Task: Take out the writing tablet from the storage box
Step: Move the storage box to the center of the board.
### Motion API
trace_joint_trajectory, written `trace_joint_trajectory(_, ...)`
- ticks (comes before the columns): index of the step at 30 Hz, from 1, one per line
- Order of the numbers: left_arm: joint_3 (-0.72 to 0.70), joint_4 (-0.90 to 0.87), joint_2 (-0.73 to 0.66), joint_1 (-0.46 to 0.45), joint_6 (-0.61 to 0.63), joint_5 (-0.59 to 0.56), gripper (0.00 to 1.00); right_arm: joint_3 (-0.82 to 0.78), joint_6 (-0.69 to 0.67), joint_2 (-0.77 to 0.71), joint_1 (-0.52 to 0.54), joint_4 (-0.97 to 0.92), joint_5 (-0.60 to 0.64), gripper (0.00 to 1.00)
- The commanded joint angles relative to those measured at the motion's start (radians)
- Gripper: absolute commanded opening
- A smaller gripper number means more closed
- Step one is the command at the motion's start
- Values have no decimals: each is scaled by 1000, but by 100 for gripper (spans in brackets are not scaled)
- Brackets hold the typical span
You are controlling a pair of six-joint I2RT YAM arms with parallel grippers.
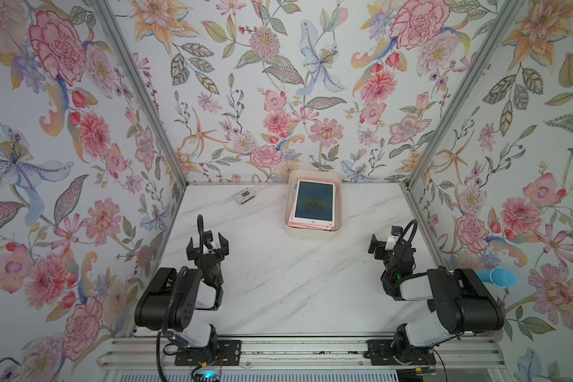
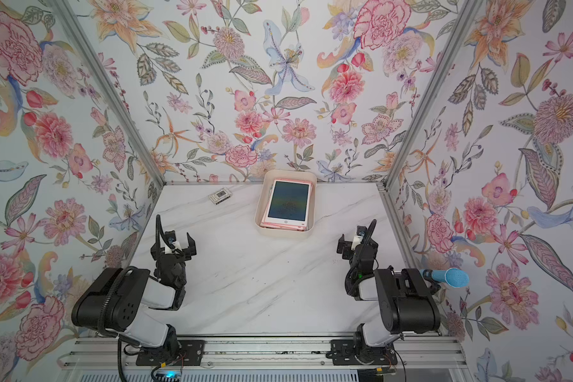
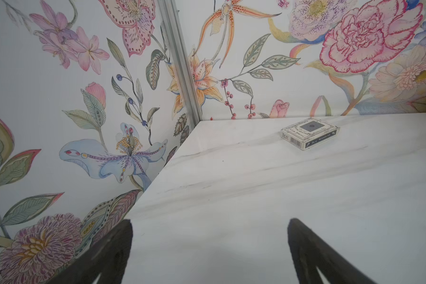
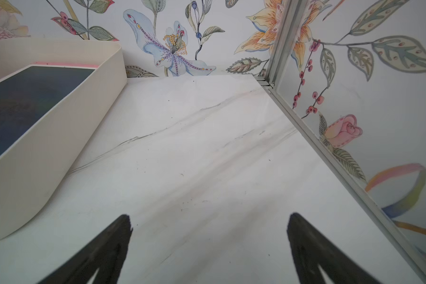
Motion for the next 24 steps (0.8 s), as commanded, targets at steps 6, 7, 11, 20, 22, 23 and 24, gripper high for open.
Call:
trace_joint_trajectory(6,16,49,11,8,13,-14,100,15,-18,10,-5,35,9,100)
trace_joint_trajectory(7,16,48,11,8,13,-14,100,14,-18,10,-6,36,8,100)
trace_joint_trajectory(11,17,46,12,7,13,-11,100,17,-12,9,-12,33,-12,100)
trace_joint_trajectory(20,17,46,10,8,13,-12,100,14,-14,9,-15,33,-16,100)
trace_joint_trajectory(22,18,46,11,9,13,-11,100,14,-14,9,-15,33,-15,100)
trace_joint_trajectory(23,17,46,11,8,13,-12,100,14,-14,10,-15,33,-16,100)
trace_joint_trajectory(24,18,47,11,8,13,-12,100,15,-14,9,-15,33,-15,100)
